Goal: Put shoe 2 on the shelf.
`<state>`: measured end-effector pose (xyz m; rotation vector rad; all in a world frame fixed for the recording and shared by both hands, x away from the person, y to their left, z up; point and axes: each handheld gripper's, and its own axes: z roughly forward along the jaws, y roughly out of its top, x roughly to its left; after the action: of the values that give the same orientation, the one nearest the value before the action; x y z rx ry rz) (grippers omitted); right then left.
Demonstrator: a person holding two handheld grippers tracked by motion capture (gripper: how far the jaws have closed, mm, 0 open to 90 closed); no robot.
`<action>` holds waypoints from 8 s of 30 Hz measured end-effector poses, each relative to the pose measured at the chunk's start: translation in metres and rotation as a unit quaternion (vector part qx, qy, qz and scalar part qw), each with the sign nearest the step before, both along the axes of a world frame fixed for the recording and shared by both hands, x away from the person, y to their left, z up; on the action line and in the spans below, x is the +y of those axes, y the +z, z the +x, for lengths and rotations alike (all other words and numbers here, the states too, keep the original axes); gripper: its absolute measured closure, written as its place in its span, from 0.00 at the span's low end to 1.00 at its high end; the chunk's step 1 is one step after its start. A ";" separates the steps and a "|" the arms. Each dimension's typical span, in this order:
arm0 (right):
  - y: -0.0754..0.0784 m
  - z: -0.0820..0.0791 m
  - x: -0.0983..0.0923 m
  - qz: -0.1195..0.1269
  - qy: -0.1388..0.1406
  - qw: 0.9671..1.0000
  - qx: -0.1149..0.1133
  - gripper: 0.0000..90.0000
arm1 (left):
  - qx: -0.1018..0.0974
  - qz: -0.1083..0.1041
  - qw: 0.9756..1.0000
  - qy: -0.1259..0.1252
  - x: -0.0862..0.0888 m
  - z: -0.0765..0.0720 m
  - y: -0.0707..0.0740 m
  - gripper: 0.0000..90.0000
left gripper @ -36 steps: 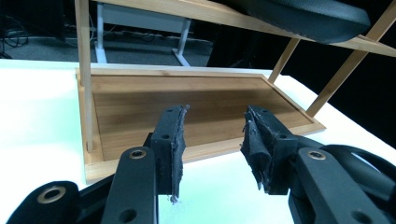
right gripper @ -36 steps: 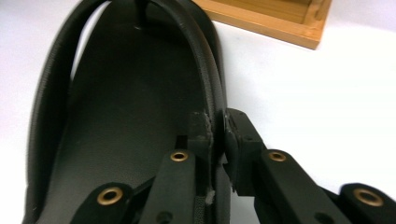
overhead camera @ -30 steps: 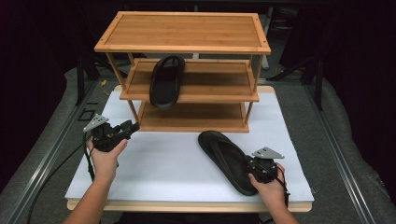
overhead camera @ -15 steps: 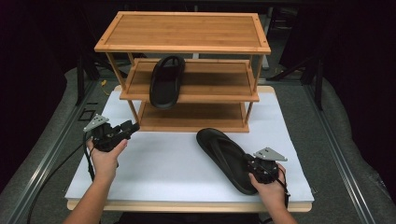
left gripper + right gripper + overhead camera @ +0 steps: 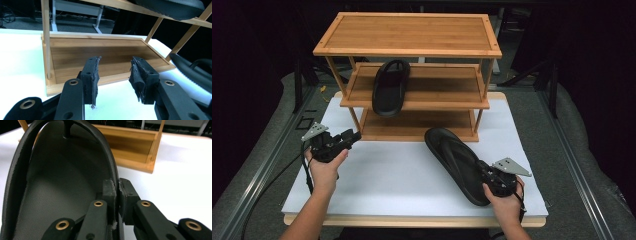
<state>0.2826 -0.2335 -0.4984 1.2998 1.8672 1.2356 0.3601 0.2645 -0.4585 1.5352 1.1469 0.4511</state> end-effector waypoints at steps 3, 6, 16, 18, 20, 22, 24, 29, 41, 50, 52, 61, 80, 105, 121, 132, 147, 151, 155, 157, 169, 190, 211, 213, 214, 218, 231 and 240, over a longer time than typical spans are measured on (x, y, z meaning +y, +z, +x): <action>0.004 -0.002 -0.002 0.009 -0.003 1.000 -0.012 0.93 | -0.001 -0.002 1.000 0.001 0.000 0.000 0.000 0.64; 0.011 -0.005 -0.004 0.020 -0.002 0.999 -0.025 0.93 | -0.001 -0.004 1.000 0.002 0.000 0.000 0.000 0.64; 0.035 -0.009 -0.004 0.031 0.006 0.998 -0.058 0.93 | 0.001 -0.004 1.000 0.003 0.001 0.000 0.000 0.63; 0.037 -0.009 -0.004 0.028 0.008 0.998 -0.059 0.93 | 0.000 -0.004 1.000 0.003 0.001 -0.001 0.000 0.63; 0.044 -0.010 -0.005 0.034 0.012 0.997 -0.065 0.93 | 0.000 -0.005 1.000 0.003 0.001 -0.001 0.000 0.63; 0.049 -0.010 -0.006 0.039 0.012 0.997 -0.068 0.93 | 0.000 -0.004 1.000 0.004 0.002 -0.001 0.000 0.63; 0.050 -0.009 -0.006 0.039 0.013 0.997 -0.070 0.93 | 0.000 -0.004 1.000 0.005 0.002 -0.001 0.000 0.63; 0.060 -0.004 -0.008 0.048 0.017 0.996 -0.069 0.93 | 0.001 -0.005 1.000 0.006 0.003 -0.001 0.000 0.63; 0.088 0.016 0.004 0.039 0.027 0.996 -0.079 0.93 | -0.002 -0.008 1.000 0.006 0.004 -0.001 0.002 0.63; 0.103 0.048 0.025 0.017 0.023 0.996 -0.080 0.93 | 0.001 -0.009 1.000 0.005 0.005 -0.001 0.001 0.63; 0.106 0.056 0.029 0.018 0.019 0.996 -0.080 0.93 | 0.001 -0.010 1.000 0.005 0.006 -0.001 0.001 0.63; 0.117 0.093 0.042 0.017 -0.004 0.997 -0.073 0.93 | 0.000 -0.012 1.000 0.006 0.007 -0.001 0.002 0.63; 0.134 0.159 0.077 -0.009 -0.044 0.997 -0.057 0.93 | 0.001 -0.016 1.000 0.001 0.007 0.000 0.001 0.63; 0.132 0.172 0.091 -0.010 -0.079 0.996 -0.036 0.86 | -0.001 -0.016 1.000 -0.002 0.004 0.000 0.002 0.64; 0.142 0.141 0.071 0.027 -0.025 0.998 -0.048 0.63 | -0.029 -0.025 0.999 -0.013 -0.007 0.007 0.029 0.62; 0.143 0.114 0.062 0.014 0.001 0.999 -0.041 0.58 | -0.042 -0.022 0.999 -0.016 -0.026 0.026 0.064 0.59; 0.126 0.114 0.066 0.035 0.015 0.999 -0.005 0.53 | -0.032 -0.009 0.999 -0.019 -0.057 0.052 0.071 0.57; 0.125 0.113 0.073 0.047 0.029 0.998 -0.005 0.53 | -0.024 -0.005 1.000 -0.018 -0.060 0.056 0.070 0.59; 0.124 0.113 0.082 0.052 0.039 0.998 -0.006 0.52 | -0.020 -0.007 1.000 -0.013 -0.060 0.059 0.069 0.59; 0.124 0.112 0.087 0.053 0.044 0.998 -0.006 0.52 | -0.018 -0.006 1.000 -0.013 -0.060 0.060 0.068 0.59; 0.116 0.108 0.110 0.045 0.026 0.998 -0.033 0.52 | -0.021 0.007 1.000 -0.009 -0.063 0.061 0.068 0.59; 0.108 0.123 0.130 0.078 -0.017 0.995 -0.055 0.51 | -0.029 0.023 0.999 -0.010 -0.072 0.080 0.070 0.60; 0.108 0.140 0.143 0.090 -0.025 0.994 -0.053 0.47 | -0.021 0.016 1.000 -0.012 -0.073 0.092 0.073 0.63; 0.108 0.140 0.142 0.092 -0.025 0.994 -0.052 0.46 | -0.021 0.014 1.000 -0.012 -0.072 0.091 0.073 0.64; 0.109 0.140 0.141 0.094 -0.023 0.994 -0.051 0.45 | -0.022 0.012 1.000 -0.013 -0.072 0.091 0.074 0.64; 0.111 0.136 0.138 0.090 -0.017 0.994 -0.055 0.45 | -0.035 0.016 0.999 -0.012 -0.071 0.085 0.078 0.61; 0.123 0.113 0.122 0.079 0.020 0.995 -0.060 0.46 | -0.050 0.012 0.998 -0.019 -0.063 0.060 0.087 0.59; 0.126 0.095 0.111 0.062 0.040 0.995 -0.072 0.47 | -0.059 0.011 0.998 -0.027 -0.048 0.038 0.080 0.60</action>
<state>0.3776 -0.1228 -0.3724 1.1745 1.7782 1.4678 0.3979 0.2162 -0.3781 1.5338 1.0096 0.5119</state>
